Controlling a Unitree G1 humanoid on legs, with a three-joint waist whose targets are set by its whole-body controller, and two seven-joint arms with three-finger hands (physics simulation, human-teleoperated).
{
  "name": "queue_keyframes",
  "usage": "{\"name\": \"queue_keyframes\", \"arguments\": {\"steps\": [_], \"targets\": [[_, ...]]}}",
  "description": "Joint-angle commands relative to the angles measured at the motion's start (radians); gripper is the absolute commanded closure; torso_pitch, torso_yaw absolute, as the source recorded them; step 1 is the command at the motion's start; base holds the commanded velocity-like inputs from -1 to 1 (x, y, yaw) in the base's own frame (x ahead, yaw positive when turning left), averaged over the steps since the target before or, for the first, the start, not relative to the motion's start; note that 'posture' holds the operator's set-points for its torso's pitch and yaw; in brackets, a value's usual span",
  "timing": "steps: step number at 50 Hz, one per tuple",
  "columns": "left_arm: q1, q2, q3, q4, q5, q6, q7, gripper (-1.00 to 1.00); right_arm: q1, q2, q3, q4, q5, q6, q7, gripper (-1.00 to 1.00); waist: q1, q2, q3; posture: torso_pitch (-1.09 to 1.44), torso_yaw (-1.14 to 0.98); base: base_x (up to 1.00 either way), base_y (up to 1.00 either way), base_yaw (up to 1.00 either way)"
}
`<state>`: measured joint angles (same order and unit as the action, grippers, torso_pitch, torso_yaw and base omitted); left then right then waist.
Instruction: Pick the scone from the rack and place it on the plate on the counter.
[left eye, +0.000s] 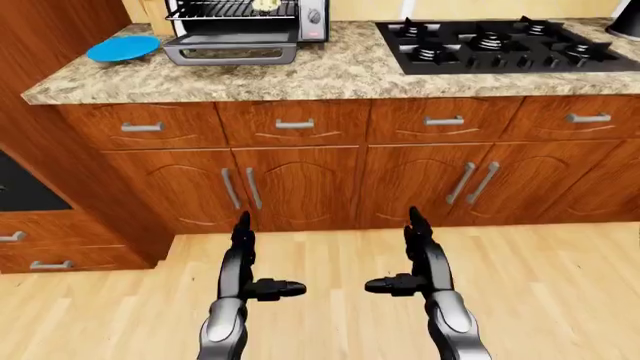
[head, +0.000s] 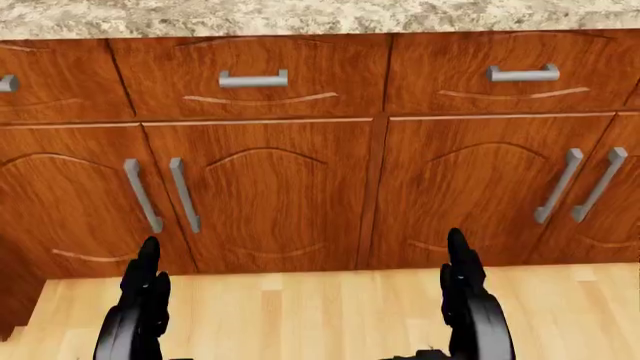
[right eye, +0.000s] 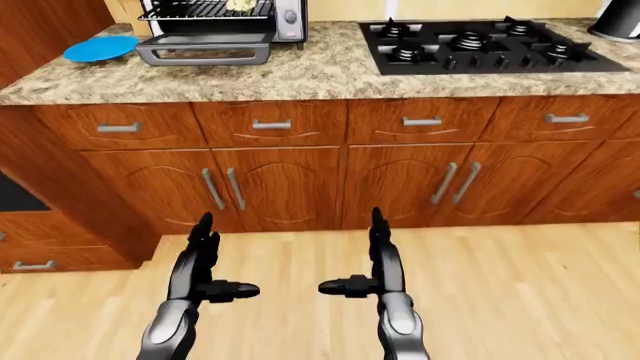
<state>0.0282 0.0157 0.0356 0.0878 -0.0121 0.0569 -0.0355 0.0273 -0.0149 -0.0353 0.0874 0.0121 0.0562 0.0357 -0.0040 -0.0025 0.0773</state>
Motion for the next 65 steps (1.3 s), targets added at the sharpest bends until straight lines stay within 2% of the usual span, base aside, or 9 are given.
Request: {"name": "queue_keyframes", "arguments": {"steps": [1,3,5,25,32,45,54,58,65], "targets": [[-0.021,0.015,-0.010,-0.269,-0.001,0.089,-0.015,-1.00,-0.006,-0.010,0.004,-0.308,-0.004,0.088,-0.010,-1.00,-0.002,-0.008,-0.001,0.00,0.00,0.00,0.00,0.00],[-0.029,0.017,-0.001,-0.362,0.004,0.165,-0.018,-1.00,-0.011,-0.013,0.002,-0.400,-0.004,0.157,0.002,-1.00,0.007,-0.002,-0.069,0.00,0.00,0.00,0.00,0.00],[-0.049,0.020,0.008,-0.435,0.009,0.232,-0.023,-1.00,-0.030,-0.016,-0.016,-0.464,0.002,0.216,0.007,-1.00,0.007,-0.008,-0.023,0.00,0.00,0.00,0.00,0.00],[-0.535,0.245,0.183,-0.805,-0.011,0.858,-0.065,-1.00,-0.584,-0.145,-0.090,-0.808,0.041,0.824,-0.005,-1.00,-0.004,-0.022,-0.067,0.00,0.00,0.06,0.10,0.00],[-0.593,0.297,0.204,-0.848,-0.022,0.942,-0.065,-1.00,-0.659,-0.184,-0.122,-0.853,0.089,0.907,-0.029,-1.00,-0.025,0.107,-0.071,0.00,0.00,0.23,0.35,0.00],[-0.702,0.369,0.232,-0.868,-0.036,0.999,-0.076,-1.00,-0.736,-0.218,-0.147,-0.883,0.195,0.978,-0.096,-1.00,0.007,-0.050,-0.048,0.00,0.00,0.25,0.34,0.00],[-0.709,0.389,0.243,-0.905,-0.050,1.016,-0.065,-1.00,-0.784,-0.231,-0.157,-0.920,0.263,1.034,-0.139,-1.00,-0.012,-0.010,-0.033,0.00,0.00,0.36,0.29,0.00],[-0.712,0.400,0.252,-0.915,-0.057,1.028,-0.062,-1.00,-0.808,-0.227,-0.168,-0.911,0.301,1.043,-0.169,-1.00,-0.021,0.098,-0.052,0.00,0.00,0.32,0.32,0.00],[-0.715,0.410,0.256,-0.910,-0.057,1.019,-0.051,-1.00,-0.816,-0.261,-0.172,-0.912,0.341,1.039,-0.192,-1.00,0.011,0.037,-0.040,0.00,0.00,0.17,0.40,0.00]]}}
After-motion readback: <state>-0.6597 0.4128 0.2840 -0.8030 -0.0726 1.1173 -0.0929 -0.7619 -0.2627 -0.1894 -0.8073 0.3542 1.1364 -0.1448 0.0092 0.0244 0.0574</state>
